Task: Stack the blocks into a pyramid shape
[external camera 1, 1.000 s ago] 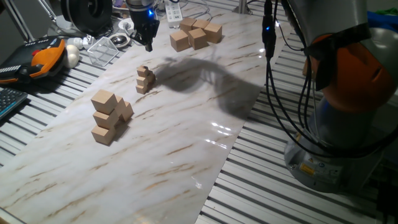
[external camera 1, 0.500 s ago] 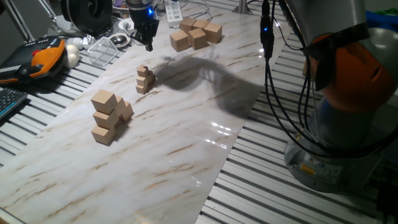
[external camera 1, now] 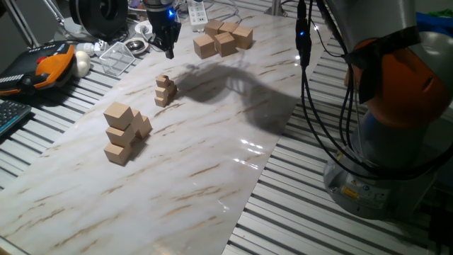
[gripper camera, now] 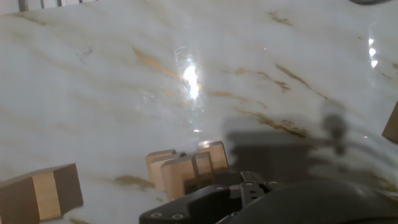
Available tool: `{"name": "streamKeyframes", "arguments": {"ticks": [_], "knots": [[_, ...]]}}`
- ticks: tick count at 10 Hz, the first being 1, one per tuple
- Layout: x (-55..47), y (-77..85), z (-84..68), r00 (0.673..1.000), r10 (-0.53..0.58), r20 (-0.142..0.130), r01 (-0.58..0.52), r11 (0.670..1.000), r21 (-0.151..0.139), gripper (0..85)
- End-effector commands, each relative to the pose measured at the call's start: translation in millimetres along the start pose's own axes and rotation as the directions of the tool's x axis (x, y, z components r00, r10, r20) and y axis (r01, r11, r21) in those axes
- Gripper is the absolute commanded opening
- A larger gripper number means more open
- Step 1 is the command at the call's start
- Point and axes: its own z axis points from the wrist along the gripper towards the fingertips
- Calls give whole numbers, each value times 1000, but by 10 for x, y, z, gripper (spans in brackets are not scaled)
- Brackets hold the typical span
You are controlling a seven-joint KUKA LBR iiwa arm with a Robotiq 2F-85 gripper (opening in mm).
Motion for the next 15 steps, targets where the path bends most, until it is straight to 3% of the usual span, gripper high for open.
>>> {"name": "streamKeyframes", "arguments": {"ticks": [1, 3, 5, 7, 9, 10, 15], "knots": [[1, 3, 1, 1000, -2, 2, 2, 1000, -2, 0], [22, 10, 1, 1000, -15, 16, 15, 1000, 8, 0], [85, 25, -28, 1000, -13, 13, 13, 1000, 1, 0], [199, 141, -37, 1000, 10, 12, -10, 1000, -1, 0], [378, 256, -61, 999, 27, 17, -27, 1000, -1, 0], [412, 265, -81, 1000, 25, 15, -25, 1000, -2, 0], [455, 301, -59, 999, 16, 30, -16, 1000, -10, 0]]}}
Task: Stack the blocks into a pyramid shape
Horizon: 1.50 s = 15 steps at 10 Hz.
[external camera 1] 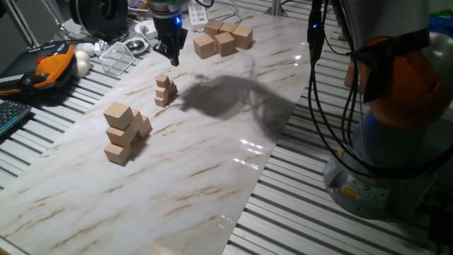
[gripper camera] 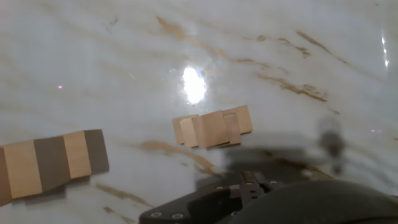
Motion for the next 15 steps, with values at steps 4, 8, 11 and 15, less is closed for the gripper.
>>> {"name": "streamKeyframes", "arguments": {"ticks": [4, 8, 11, 15], "knots": [[-5, -3, 0, 1000, 1, 9, -1, 1000, -3, 0], [-6, -8, 1, 1000, 10, -4, -10, 1000, -6, 0], [-1, -12, -5, 1000, 7, -3, -7, 1000, -3, 0], [0, -18, -11, 1000, 1, -8, -1, 1000, -5, 0]]}}
